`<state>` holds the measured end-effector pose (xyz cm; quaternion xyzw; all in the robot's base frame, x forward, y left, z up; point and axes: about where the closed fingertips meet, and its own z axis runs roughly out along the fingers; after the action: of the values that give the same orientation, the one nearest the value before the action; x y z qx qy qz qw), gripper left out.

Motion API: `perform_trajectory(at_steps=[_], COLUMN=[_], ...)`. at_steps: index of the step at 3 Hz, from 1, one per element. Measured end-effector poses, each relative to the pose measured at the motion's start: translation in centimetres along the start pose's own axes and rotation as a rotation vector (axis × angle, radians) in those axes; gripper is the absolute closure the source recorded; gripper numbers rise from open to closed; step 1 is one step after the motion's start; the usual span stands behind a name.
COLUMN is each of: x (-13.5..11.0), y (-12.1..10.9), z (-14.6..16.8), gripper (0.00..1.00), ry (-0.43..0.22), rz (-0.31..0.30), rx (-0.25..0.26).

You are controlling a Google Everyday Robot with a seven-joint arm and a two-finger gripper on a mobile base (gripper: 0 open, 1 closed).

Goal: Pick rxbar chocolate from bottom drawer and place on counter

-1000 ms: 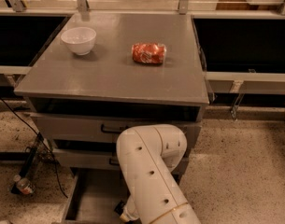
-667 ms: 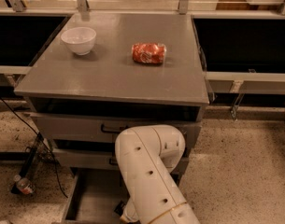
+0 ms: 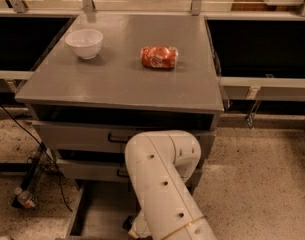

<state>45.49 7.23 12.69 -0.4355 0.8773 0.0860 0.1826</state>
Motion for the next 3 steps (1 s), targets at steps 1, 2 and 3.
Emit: perform_trajectory(at_steps=[1, 2, 3], x=[-1.4, -2.2, -2.6], y=[-0.4, -0.5, -0.6], z=[-2.3, -3.6, -4.3], gripper=[1.0, 1.0, 1.0], ry=[-0.019, -0.028, -0.034], rz=[-0.026, -0.045, -0.056], rx=[0.025, 0.04, 0.048])
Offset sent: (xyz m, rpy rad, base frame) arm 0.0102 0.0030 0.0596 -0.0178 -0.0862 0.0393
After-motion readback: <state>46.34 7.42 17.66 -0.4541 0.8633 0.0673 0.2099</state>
